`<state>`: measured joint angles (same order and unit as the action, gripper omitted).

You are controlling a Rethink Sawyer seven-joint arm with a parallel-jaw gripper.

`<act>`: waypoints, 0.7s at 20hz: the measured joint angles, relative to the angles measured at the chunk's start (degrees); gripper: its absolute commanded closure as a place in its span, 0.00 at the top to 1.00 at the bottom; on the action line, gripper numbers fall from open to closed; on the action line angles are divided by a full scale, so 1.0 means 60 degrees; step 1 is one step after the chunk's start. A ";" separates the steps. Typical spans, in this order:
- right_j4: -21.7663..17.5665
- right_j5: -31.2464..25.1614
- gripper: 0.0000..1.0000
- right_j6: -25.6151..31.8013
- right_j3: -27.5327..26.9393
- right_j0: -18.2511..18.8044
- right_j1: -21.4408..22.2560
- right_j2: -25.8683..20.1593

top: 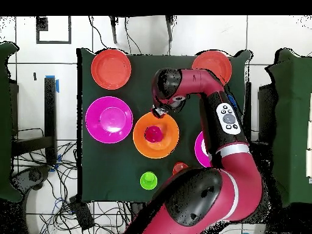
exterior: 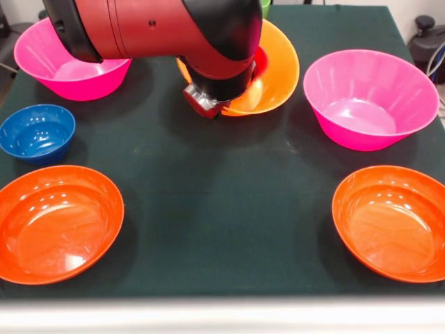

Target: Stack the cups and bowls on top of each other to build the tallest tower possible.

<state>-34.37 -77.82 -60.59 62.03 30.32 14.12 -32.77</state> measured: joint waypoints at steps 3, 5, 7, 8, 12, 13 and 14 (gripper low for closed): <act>0.0039 -0.0011 0.00 0.0000 0.0000 0.0014 0.0016 -0.0087; 0.0040 -0.0010 0.00 0.0000 0.0001 0.0033 0.0016 -0.0120; 0.0040 -0.0008 0.00 0.0000 0.0004 0.0072 0.0014 -0.0157; 0.0040 -0.0008 0.00 0.0000 0.0006 0.0086 0.0013 -0.0166; 0.0040 -0.0006 0.00 0.0000 0.0006 0.0158 0.0007 -0.0184; 0.0038 -0.0006 0.00 0.0000 0.0007 0.0166 0.0005 -0.0184; 0.0040 -0.0006 0.00 0.0000 0.0006 0.0168 0.0004 -0.0187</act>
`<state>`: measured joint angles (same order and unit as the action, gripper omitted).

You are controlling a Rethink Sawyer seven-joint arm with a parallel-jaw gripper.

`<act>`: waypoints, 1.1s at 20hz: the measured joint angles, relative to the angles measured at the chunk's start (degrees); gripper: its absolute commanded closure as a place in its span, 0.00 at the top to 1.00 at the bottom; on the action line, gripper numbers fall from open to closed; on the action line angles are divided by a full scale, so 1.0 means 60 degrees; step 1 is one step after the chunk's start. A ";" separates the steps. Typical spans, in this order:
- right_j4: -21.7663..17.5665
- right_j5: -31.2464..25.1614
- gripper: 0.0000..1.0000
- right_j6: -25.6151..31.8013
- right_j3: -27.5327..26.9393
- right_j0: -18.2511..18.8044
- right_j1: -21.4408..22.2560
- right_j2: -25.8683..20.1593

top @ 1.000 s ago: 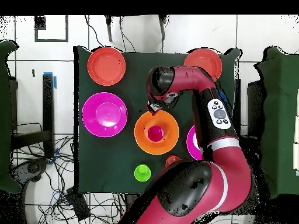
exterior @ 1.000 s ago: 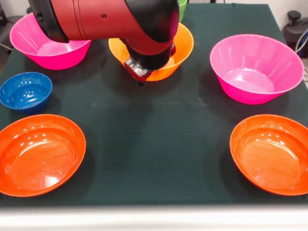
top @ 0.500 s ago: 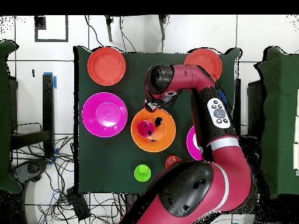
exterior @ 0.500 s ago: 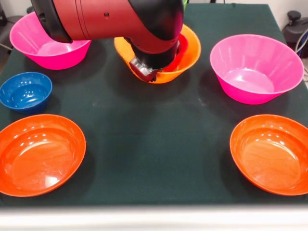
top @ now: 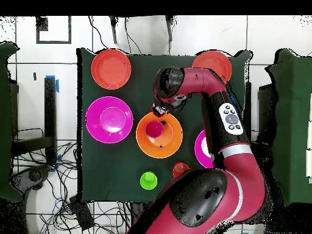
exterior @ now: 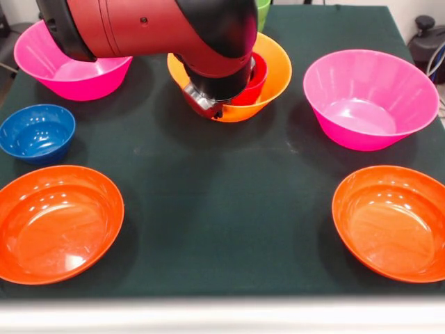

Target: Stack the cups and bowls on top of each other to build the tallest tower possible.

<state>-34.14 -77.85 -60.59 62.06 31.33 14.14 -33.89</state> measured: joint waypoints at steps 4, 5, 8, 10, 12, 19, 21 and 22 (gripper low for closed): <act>-0.0002 0.0000 0.00 0.0000 0.0000 0.0002 0.0000 -0.0028; -0.0002 0.0000 0.00 0.0000 0.0000 0.0004 0.0000 -0.0037; -0.0004 0.0002 0.00 0.0000 0.0000 0.0011 -0.0001 -0.0062; -0.0006 0.0002 0.00 0.0000 0.0000 0.0031 -0.0001 -0.0123; -0.0006 0.0002 0.00 0.0000 -0.0001 0.0046 -0.0002 -0.0174; -0.0006 0.0003 0.00 0.0000 -0.0187 0.0067 -0.0065 -0.0416; -0.0008 -0.0004 0.00 0.0000 -0.0289 0.0066 -0.0103 -0.0461; -0.0007 -0.0020 0.00 0.0005 -0.0389 0.0061 -0.0142 -0.0488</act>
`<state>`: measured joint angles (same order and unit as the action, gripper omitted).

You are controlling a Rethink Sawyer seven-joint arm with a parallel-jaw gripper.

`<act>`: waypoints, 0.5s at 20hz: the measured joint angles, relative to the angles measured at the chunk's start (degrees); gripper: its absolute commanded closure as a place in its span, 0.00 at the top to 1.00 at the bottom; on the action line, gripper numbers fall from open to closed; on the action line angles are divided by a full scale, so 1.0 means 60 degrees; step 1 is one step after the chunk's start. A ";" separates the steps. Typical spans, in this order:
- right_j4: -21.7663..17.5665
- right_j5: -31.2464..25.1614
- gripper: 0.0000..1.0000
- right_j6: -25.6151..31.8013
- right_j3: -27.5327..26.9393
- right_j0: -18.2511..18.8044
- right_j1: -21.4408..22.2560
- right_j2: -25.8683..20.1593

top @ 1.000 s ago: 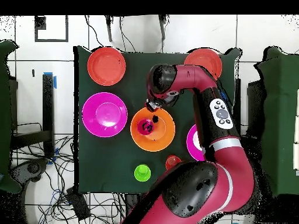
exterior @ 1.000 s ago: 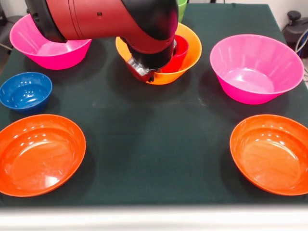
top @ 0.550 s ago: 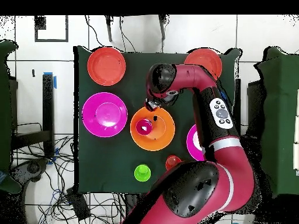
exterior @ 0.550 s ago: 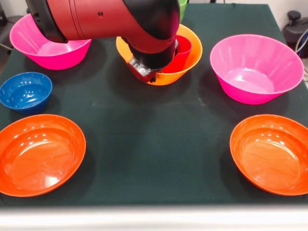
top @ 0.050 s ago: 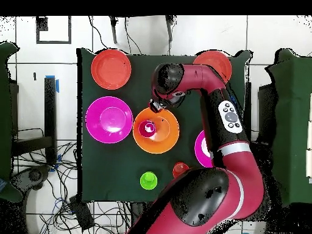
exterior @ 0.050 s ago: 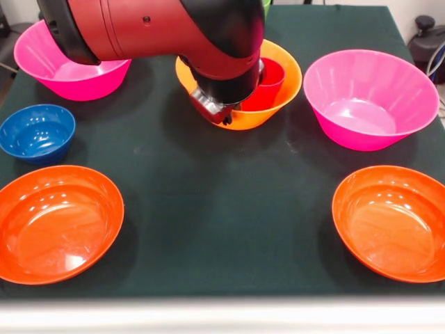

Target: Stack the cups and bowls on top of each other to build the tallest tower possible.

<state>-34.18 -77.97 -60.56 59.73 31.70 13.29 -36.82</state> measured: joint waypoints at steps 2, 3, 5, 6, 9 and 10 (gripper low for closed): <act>0.0001 -0.0033 0.00 0.0017 -0.0169 -0.0010 -0.0067 -0.0041; 0.0000 -0.0078 0.00 0.0049 -0.0301 -0.0023 -0.0122 -0.0066; -0.0005 -0.0193 0.00 0.0131 -0.0581 -0.0056 -0.0236 -0.0112; -0.0006 -0.0261 0.00 0.0181 -0.0688 -0.0070 -0.0278 -0.0129; -0.0019 -0.0512 0.00 0.0382 -0.1049 -0.0120 -0.0422 -0.0182; -0.0026 -0.0596 0.00 0.0478 -0.1162 -0.0137 -0.0469 -0.0199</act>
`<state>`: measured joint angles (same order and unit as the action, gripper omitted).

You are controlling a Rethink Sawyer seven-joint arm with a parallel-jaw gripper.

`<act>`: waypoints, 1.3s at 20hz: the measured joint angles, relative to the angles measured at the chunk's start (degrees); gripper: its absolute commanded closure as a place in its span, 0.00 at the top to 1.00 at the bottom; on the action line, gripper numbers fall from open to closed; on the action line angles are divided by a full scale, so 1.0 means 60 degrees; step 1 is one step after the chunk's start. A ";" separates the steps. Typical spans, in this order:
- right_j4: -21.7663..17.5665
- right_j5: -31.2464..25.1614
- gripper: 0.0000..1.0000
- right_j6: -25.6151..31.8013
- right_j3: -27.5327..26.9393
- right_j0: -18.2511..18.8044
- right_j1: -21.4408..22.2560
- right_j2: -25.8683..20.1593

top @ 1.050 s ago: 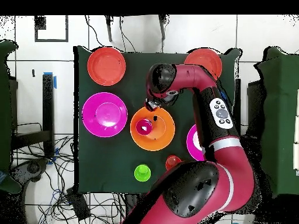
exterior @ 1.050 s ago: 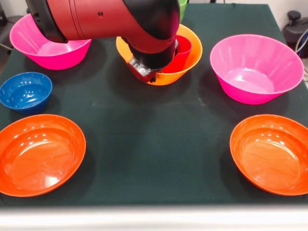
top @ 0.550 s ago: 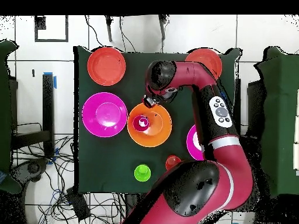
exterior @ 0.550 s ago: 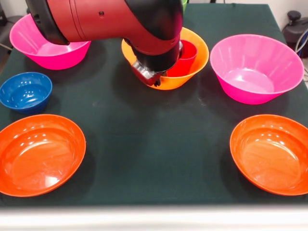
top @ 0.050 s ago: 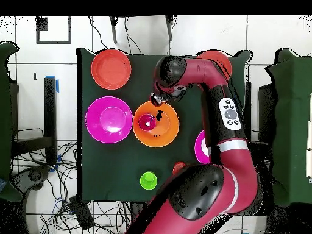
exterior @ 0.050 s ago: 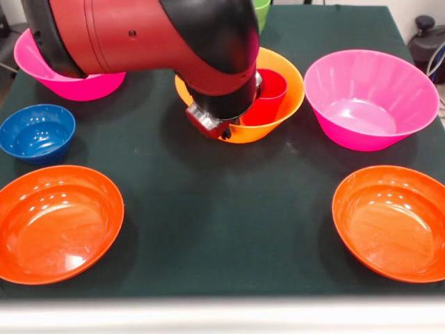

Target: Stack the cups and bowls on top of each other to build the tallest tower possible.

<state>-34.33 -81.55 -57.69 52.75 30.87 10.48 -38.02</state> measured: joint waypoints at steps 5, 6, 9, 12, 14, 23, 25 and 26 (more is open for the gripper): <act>-0.0105 -0.0387 0.00 0.0648 -0.0645 -0.0116 -0.0248 -0.0094; -0.0147 -0.0472 0.00 0.0834 -0.0810 -0.0150 -0.0307 -0.0118; -0.0272 -0.0702 0.00 0.1275 -0.1227 -0.0278 -0.0447 -0.0161; -0.0357 -0.0923 0.00 0.1672 -0.1635 -0.0421 -0.0583 -0.0191; -0.0379 -0.1118 0.00 0.1987 -0.2017 -0.0560 -0.0696 -0.0210; -0.0803 -0.1864 0.00 0.2528 -0.3610 -0.0940 -0.1153 -0.0404; -0.0974 -0.1967 0.00 0.2530 -0.3930 -0.0994 -0.1239 -0.0496; -0.1035 -0.2001 0.00 0.2530 -0.4031 -0.1010 -0.1266 -0.0534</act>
<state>-40.55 -93.55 -42.51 28.56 24.81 2.88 -41.22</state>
